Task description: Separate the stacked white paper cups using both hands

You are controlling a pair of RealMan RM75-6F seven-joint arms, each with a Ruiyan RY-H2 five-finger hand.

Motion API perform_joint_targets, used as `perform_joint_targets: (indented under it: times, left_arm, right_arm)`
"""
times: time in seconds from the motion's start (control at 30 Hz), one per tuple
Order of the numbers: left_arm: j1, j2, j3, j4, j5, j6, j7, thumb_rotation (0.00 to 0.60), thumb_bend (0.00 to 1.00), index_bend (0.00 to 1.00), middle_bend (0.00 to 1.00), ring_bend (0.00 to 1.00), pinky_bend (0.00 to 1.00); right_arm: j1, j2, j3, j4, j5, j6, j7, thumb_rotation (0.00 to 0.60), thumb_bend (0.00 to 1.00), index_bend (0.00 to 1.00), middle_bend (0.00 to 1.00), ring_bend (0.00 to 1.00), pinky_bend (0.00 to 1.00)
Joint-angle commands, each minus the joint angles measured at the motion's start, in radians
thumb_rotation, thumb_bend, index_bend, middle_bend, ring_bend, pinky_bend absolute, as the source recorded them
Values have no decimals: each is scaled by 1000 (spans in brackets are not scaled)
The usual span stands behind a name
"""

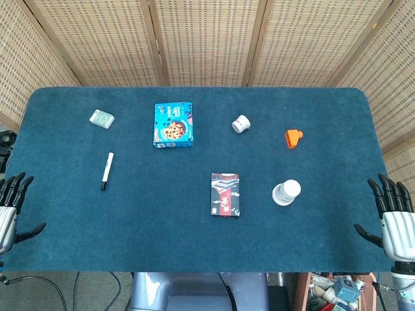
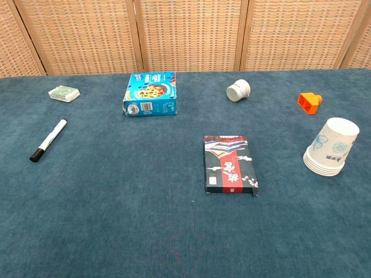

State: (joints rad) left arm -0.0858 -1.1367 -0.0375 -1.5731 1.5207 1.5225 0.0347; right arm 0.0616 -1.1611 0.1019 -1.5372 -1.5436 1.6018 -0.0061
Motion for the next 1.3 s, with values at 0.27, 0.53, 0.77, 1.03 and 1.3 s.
perform_joint_targets:
  times: [0.27,0.53,0.77,1.03,1.3]
  left_arm:
    - [-2,-11,-2,4,-3,-4,22,600,153,0,0,0,0]
    - [-6,-19,-19,1,-32,-10,46,600,153,0,0,0,0]
    - [-24,-54,-42,31,-77,-38,77,600,153,0,0,0,0]
    - [-37,-86,-51,69,-93,-55,94,600,153,0,0,0,0]
    - [-46,-94,-58,82,-125,-84,100,600,153,0,0,0,0]
  right_arm:
    - [5,3,-7,-8,-3,-18,-11,600,0,0,0,0,0]
    - [146,80,-6,-119,-49,-233,37,600,0,0,1,0,39]
    - [291,84,46,-192,-7,-416,41,600,98,92,113,21,148]
    - [373,39,51,-173,79,-550,-30,600,224,204,220,109,226]
    - [421,-44,53,-92,128,-594,-105,600,280,271,261,152,242]
